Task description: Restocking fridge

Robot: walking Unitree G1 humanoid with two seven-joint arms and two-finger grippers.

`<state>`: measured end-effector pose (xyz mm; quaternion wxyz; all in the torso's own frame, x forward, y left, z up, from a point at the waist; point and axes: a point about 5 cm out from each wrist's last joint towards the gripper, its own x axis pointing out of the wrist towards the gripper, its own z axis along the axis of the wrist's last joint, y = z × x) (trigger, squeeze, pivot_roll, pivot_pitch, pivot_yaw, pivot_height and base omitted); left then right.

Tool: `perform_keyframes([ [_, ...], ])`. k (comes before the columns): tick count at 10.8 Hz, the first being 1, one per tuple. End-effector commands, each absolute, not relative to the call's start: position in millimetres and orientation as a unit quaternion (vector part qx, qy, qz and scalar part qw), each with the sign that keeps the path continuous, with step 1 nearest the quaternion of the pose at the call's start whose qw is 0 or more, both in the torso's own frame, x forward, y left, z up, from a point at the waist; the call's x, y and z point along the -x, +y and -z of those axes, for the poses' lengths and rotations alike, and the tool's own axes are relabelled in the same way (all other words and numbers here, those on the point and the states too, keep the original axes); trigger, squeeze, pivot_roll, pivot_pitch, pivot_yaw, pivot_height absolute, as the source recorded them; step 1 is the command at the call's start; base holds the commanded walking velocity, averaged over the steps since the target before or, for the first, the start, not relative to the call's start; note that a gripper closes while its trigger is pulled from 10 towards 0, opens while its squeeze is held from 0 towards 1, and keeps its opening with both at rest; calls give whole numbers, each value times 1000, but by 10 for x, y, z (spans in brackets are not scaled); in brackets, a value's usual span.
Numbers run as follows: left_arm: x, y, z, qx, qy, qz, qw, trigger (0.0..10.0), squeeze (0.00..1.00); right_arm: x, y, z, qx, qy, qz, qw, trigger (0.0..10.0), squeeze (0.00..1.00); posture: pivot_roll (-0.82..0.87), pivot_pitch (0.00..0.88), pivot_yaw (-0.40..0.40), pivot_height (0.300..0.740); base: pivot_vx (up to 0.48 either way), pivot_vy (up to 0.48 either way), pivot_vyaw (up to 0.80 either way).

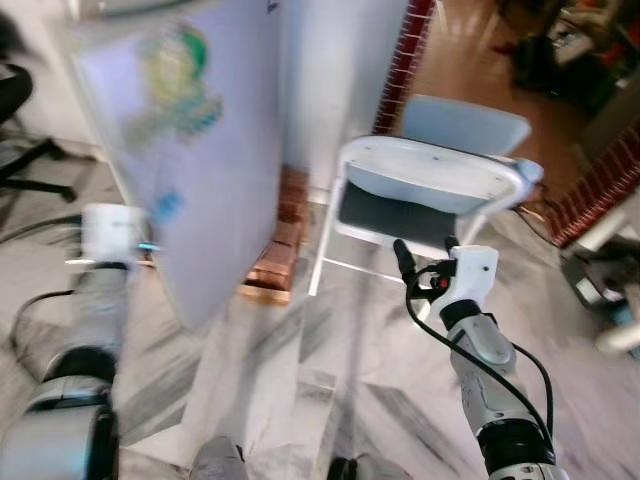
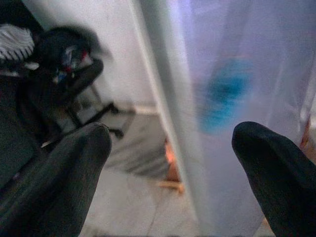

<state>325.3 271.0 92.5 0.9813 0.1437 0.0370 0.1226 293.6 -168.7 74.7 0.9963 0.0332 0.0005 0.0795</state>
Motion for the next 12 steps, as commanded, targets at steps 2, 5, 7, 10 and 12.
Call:
perform_keyframes([
  [2,-3167,2267,-847,-113,0,-39,993,10000,0,-2964,-1663,-756,-32,3,-82,996,10000,0,119,62,-125,740,0,0,0],
  [5,-2891,1957,-875,-83,-17,16,996,10000,0,-2990,-1654,-797,-39,-6,-80,996,10000,0,140,73,-107,740,0,0,0],
  [7,-2680,1903,-891,-77,-10,13,997,10000,0,-2963,-1704,-865,-48,-24,-63,997,10000,0,136,77,-88,740,0,150,0],
  [10,-2482,1892,-813,-89,20,38,995,10000,0,-2859,-1707,-831,-60,-27,-35,997,10000,0,119,73,-81,740,0,480,0],
  [12,-2474,1905,-840,-84,22,28,996,10000,0,-2713,-1803,-756,-56,-18,0,998,10000,0,115,63,-74,740,0,480,0],
])
